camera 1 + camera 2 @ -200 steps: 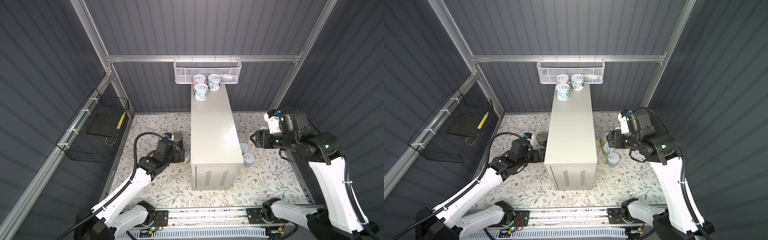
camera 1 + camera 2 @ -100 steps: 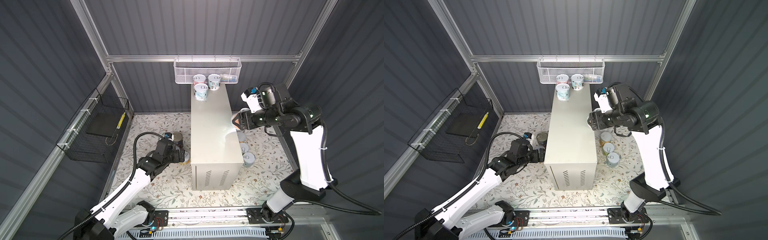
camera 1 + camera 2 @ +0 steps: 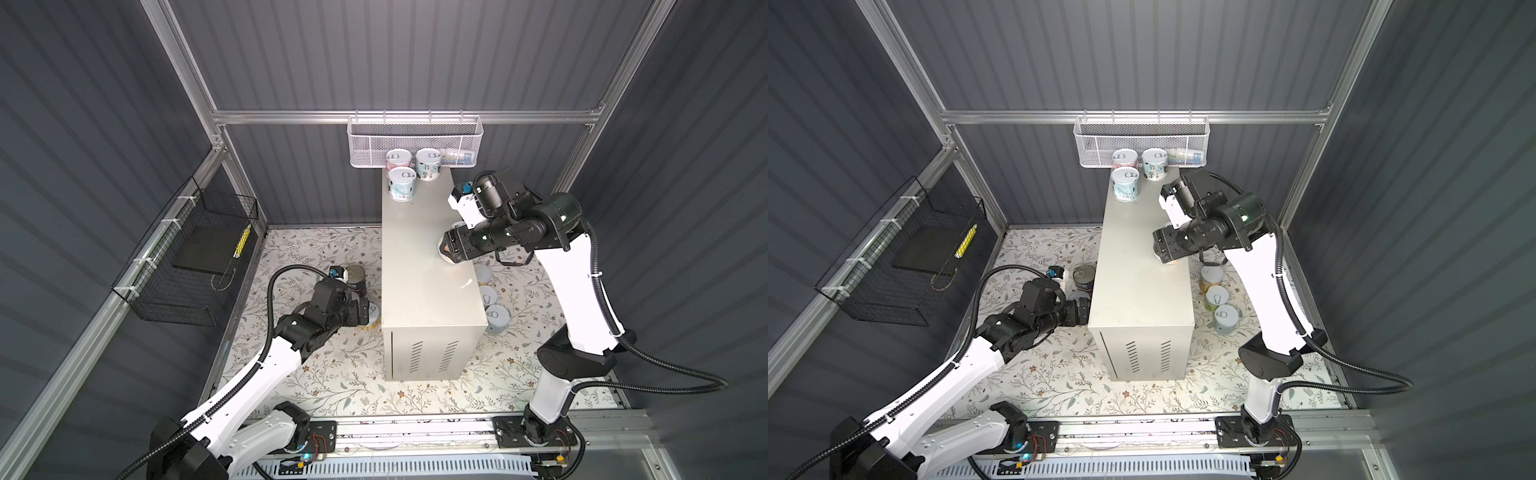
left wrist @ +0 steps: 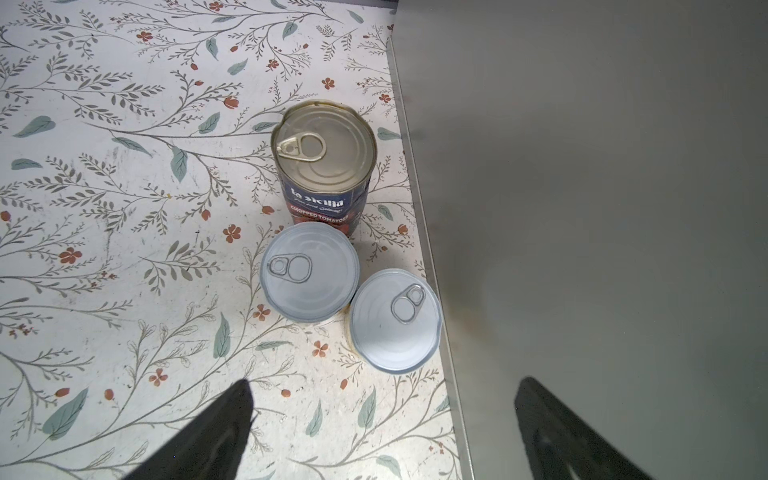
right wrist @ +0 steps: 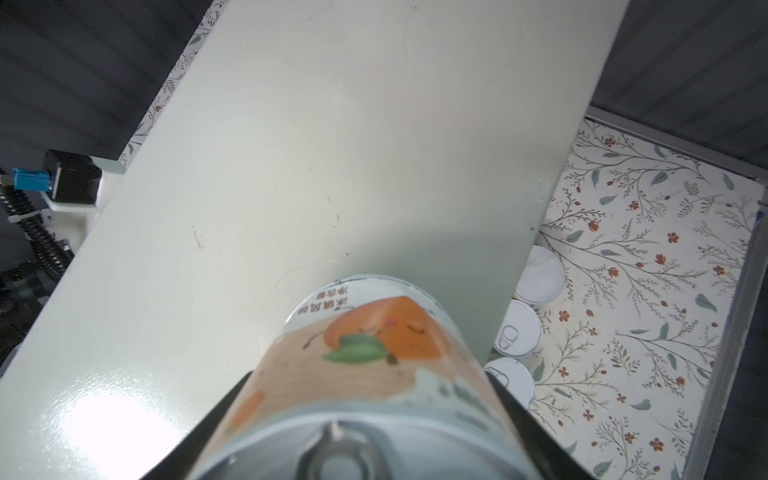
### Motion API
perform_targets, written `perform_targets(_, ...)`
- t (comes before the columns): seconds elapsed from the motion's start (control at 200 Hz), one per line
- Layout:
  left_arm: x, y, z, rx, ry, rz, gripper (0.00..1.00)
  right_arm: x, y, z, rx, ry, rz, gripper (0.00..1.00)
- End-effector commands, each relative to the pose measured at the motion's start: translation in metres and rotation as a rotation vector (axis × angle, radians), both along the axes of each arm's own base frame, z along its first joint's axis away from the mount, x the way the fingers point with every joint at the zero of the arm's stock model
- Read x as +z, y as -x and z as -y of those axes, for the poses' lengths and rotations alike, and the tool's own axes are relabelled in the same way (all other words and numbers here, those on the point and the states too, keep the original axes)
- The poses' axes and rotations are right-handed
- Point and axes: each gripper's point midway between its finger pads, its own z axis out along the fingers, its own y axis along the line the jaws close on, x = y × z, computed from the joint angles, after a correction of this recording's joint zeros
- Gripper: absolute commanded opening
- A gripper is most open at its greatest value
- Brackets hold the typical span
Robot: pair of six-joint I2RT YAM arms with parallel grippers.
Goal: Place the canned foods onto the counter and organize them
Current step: 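Lift the orange-labelled can with the right gripper up over the cabinet top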
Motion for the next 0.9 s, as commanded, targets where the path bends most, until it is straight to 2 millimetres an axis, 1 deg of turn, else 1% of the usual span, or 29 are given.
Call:
perform_targets(0.0,-0.007,-0.001,-0.004,0.003,-0.024,-0.002,0.99,0.003,-0.005,-0.006,0.005,-0.005,0.03,0.27)
perform_targets(0.065,-0.009,-0.001,-0.004,0.003,-0.023,-0.003,0.99,0.0,-0.008,-0.009,0.009,0.003,0.029,0.4)
perform_targets(0.09,-0.009,-0.001,-0.003,0.003,-0.023,-0.005,0.99,0.0,-0.009,-0.01,0.008,0.006,0.031,0.5)
perform_targets(0.1,-0.009,-0.001,-0.003,0.002,-0.022,-0.005,0.99,0.0,-0.009,-0.01,0.008,0.006,0.031,0.51)
perform_targets(0.11,-0.01,-0.001,-0.003,0.004,-0.023,-0.006,0.99,0.0,-0.01,-0.01,0.009,0.005,0.032,0.55)
perform_targets(0.155,-0.01,-0.001,-0.004,0.003,-0.024,-0.006,1.0,-0.001,-0.012,-0.011,0.007,0.006,0.035,0.63)
perform_targets(0.215,-0.009,-0.001,-0.003,0.004,-0.023,-0.007,0.99,-0.001,-0.013,-0.013,0.014,0.004,0.038,0.7)
perform_targets(0.355,-0.009,-0.002,-0.003,0.003,-0.026,-0.007,0.99,-0.002,-0.016,-0.015,0.016,0.008,0.044,0.75)
perform_targets(0.525,-0.004,-0.006,-0.004,0.003,-0.042,0.003,0.99,0.0,-0.019,-0.02,0.031,-0.006,0.055,0.82)
perform_targets(0.695,0.002,-0.007,-0.009,0.009,-0.05,0.014,1.0,0.003,-0.02,-0.021,0.035,-0.013,0.069,0.84)
perform_targets(0.89,0.004,-0.008,-0.011,0.011,-0.049,0.01,0.99,0.018,-0.014,-0.016,0.031,-0.042,0.102,0.86)
